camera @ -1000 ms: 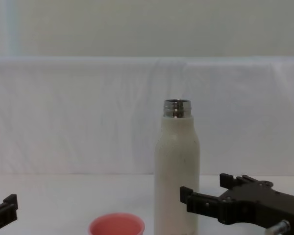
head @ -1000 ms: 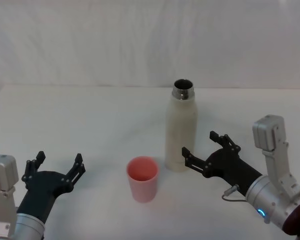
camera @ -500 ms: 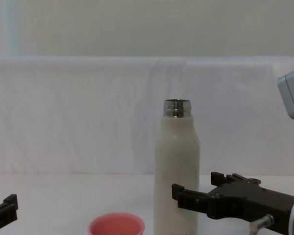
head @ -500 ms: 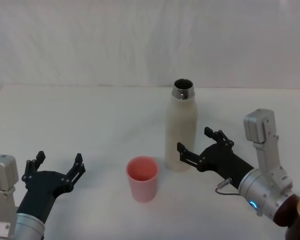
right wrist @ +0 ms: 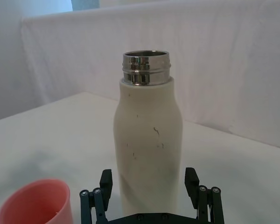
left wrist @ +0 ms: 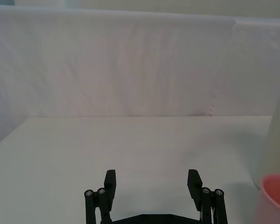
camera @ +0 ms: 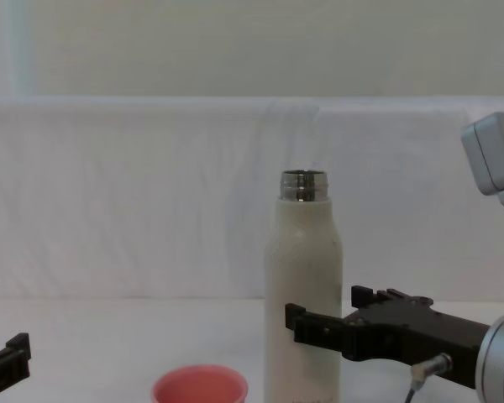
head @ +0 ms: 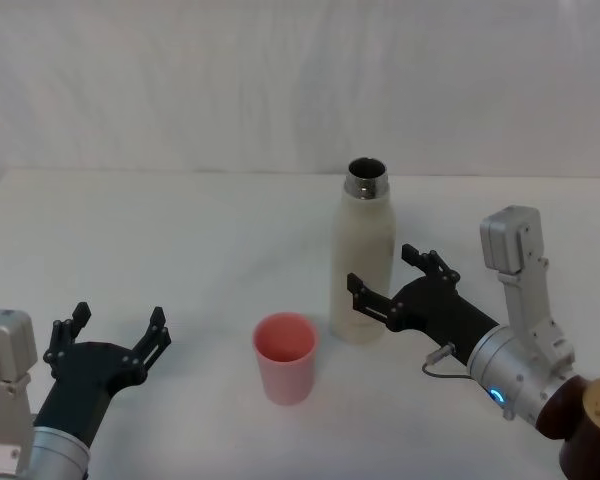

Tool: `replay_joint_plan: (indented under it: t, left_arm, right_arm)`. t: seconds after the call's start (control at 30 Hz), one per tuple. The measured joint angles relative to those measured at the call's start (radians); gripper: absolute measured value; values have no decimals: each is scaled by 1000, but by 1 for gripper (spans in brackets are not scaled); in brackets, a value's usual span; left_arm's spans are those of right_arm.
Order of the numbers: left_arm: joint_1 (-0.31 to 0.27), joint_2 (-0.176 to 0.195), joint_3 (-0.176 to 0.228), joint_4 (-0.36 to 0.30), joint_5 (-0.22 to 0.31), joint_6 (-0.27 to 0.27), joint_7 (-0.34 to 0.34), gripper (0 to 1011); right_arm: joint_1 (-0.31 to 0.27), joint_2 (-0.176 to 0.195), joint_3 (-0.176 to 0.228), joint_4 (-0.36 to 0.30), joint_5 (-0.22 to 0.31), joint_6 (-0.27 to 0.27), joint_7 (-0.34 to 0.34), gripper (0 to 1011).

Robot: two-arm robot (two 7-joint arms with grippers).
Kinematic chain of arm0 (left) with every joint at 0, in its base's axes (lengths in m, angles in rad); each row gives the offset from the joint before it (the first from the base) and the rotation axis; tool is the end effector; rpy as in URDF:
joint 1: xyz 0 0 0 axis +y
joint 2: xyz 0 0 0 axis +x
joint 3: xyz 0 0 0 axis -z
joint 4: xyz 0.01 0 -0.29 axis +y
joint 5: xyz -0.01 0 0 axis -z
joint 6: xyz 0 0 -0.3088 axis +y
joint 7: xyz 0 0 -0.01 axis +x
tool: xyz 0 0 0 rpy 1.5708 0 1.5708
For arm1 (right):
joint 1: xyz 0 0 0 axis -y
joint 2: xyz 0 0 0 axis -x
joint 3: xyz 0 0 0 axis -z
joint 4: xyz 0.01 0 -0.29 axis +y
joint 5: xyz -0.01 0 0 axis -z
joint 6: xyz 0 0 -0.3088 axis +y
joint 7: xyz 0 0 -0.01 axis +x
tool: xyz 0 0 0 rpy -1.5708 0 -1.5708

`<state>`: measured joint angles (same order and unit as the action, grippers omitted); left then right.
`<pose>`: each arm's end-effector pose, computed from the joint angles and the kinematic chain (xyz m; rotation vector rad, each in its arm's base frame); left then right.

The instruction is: Grasp the thermos with one hand and pour water into the cup lid.

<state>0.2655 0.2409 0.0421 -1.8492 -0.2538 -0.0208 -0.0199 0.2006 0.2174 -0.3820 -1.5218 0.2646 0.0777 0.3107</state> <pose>0.2529 0.0375 -0.2853 -0.0381 0.0141 1.4461 0.3649 0.0513 -0.2680 -0.0208 0.0060 -0.8993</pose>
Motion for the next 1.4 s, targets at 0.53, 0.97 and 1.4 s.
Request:
replay_joint_plan:
  t: [0.53,0.97,1.4]
  left_arm:
    - [0,0,0,0,0,0,0,1001]
    - [0,0,0,0,0,0,0,1001]
    - [0,0,0,0,0,0,0,1001]
  right_arm:
    - [30,-22,-10,39,2,-18,-3,1001]
    - [58,-39,-17,73,-4,-27,-5,1001]
    - [79,-53,-17,96,-6,-29,-6,1001]
